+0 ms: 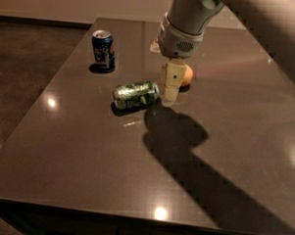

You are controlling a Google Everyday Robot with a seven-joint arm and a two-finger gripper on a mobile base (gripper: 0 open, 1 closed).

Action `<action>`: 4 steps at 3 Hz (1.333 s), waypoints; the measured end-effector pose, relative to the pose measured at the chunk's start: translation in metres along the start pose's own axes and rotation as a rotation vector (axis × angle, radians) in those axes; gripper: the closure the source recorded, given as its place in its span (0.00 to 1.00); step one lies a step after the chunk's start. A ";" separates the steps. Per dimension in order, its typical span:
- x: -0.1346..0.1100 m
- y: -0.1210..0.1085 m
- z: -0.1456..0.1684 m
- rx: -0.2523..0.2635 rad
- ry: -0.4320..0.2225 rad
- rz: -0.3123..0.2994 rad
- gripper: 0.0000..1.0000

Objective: Pick green can

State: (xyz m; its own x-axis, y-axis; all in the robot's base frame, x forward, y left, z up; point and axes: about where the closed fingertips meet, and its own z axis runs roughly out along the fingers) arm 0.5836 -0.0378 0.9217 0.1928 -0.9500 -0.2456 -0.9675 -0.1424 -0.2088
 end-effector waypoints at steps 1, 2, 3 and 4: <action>-0.017 -0.006 0.026 -0.045 0.010 -0.073 0.00; -0.030 -0.006 0.049 -0.086 0.020 -0.127 0.00; -0.039 -0.002 0.068 -0.124 0.035 -0.166 0.00; -0.042 0.001 0.080 -0.160 0.065 -0.173 0.16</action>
Offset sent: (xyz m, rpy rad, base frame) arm 0.0066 0.0618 -0.0577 -0.0996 0.0827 0.2108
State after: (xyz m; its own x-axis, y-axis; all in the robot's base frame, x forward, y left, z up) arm 0.5878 0.0239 0.8557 0.3519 -0.9228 -0.1568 -0.9356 -0.3417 -0.0883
